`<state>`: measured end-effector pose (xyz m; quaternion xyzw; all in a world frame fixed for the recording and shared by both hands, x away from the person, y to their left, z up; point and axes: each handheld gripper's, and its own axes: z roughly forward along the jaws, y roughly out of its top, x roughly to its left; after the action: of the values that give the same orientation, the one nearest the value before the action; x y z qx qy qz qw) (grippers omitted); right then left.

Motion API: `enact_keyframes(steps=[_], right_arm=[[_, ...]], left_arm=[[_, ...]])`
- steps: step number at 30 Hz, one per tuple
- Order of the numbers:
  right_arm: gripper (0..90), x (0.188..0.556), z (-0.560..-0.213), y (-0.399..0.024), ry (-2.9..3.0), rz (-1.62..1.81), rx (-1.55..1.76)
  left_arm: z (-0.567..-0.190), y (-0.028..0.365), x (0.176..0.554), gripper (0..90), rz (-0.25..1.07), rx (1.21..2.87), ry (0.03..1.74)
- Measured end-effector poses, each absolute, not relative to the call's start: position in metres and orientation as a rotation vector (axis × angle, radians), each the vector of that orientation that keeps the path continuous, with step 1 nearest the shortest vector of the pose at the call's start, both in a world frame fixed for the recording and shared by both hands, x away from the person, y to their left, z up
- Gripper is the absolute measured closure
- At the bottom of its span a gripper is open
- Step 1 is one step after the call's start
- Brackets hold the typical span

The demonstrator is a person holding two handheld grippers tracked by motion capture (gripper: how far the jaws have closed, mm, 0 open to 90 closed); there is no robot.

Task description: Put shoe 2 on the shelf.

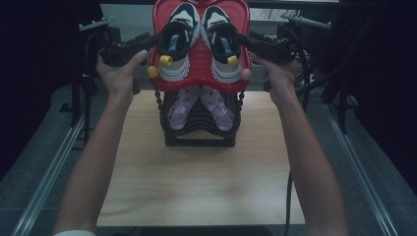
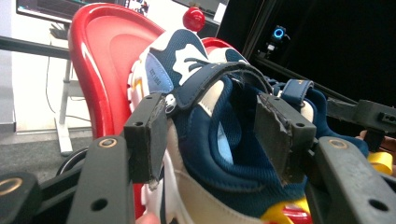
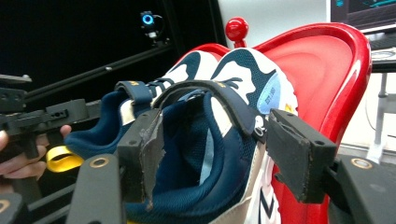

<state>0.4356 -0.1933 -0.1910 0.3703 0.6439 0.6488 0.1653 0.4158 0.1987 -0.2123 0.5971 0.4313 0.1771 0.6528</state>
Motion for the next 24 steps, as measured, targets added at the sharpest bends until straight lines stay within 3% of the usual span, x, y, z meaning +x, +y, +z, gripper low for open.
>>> enact_keyframes(steps=[24], right_arm=[[37.7,0.399,-0.248,-0.259,1.781,1.979,1.03]], left_arm=[[-0.253,0.232,0.372,41.5,0.301,1.325,0.906]])
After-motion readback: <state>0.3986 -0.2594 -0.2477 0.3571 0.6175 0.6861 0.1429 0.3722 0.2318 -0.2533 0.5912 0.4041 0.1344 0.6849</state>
